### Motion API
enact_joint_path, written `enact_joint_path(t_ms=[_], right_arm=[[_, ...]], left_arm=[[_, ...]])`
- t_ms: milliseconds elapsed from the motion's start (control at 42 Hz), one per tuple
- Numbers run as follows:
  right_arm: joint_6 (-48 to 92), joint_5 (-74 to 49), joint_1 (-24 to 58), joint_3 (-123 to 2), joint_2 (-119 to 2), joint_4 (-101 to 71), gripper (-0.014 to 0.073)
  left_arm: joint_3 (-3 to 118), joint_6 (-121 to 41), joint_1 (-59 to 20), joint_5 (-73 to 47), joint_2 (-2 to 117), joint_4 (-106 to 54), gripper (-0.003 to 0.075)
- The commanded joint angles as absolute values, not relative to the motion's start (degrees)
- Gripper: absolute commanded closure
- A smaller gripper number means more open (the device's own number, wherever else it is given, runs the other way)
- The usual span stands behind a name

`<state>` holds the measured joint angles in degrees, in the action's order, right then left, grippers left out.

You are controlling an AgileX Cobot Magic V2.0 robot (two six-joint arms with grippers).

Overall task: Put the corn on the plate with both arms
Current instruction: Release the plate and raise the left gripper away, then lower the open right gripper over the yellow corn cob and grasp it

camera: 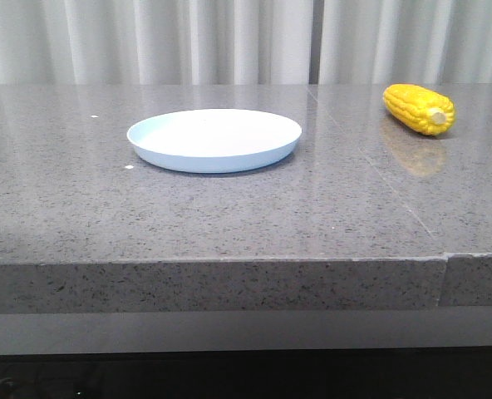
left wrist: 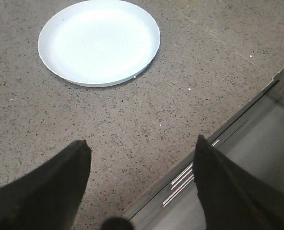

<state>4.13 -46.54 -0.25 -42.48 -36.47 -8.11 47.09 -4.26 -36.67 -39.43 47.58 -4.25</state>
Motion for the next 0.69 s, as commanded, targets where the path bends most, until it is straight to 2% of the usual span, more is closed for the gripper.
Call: enact_joint_path(t_ms=[0, 309, 666], right_arm=[[4.3, -45.9, -0.3, -46.5, -40.2, -9.4, 0.0064], [4.3, -51.5, 3.5, -57.2, -55.4, -9.4, 0.0064], [4.3, -55.5, 3.5, -73.2, -74.2, -9.2, 0.0060]], left_arm=[[48.7, -4.2, -37.1, -35.4, 47.0, -4.8, 0.0272], [48.7, -4.2, -37.1, -35.4, 47.0, -4.8, 0.0272], [48.7, -4.2, -37.1, -35.4, 47.0, -4.8, 0.0272]])
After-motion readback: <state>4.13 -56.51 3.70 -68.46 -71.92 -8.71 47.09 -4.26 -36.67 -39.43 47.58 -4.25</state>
